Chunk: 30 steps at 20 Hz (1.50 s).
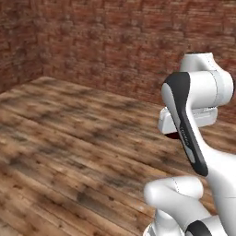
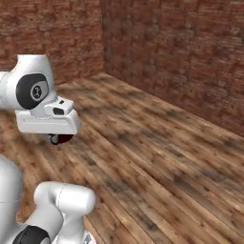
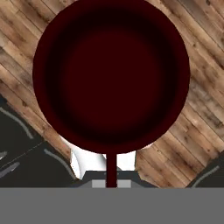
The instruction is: Clear the mugs and bowl far away from the sink.
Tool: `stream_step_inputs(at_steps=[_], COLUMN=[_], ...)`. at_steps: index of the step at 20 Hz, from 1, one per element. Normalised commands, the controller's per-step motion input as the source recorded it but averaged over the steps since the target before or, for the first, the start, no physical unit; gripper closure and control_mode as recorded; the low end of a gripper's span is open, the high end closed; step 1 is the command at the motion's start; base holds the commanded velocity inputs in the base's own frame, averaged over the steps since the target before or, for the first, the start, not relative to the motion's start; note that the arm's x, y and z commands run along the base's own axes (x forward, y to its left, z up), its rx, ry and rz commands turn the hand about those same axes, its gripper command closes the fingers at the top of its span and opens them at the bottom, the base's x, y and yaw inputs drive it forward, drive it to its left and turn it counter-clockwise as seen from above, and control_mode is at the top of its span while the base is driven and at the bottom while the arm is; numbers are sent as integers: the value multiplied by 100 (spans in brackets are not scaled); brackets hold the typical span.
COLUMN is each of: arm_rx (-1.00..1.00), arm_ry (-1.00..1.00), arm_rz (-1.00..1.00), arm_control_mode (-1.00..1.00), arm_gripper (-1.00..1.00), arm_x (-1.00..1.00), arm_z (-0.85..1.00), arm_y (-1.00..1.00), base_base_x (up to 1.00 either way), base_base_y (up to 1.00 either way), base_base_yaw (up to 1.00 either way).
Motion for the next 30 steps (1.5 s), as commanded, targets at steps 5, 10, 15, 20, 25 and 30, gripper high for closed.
stream_step_inputs(at_steps=[5, 10, 15, 20, 25, 30], arm_rx=[0, 0, 0, 0, 0, 0], arm_ry=[0, 0, 0, 0, 0, 0], arm_rz=[0, 0, 0, 0, 0, 0], arm_control_mode=[100, 100, 100, 100, 100, 100], arm_gripper=[100, 100, 100, 100, 100, 100], arm_x=[0, 0, 0, 0, 0, 0], arm_z=[0, 0, 0, 0, 0, 0], arm_y=[0, 0, 0, 0, 0, 0], base_base_x=[0, 4, 14, 27, 39, 57], base_base_y=[-5, -13, -6, -10, -5, 5], base_base_yaw=[-97, -84, -63, -76, -77, -71])
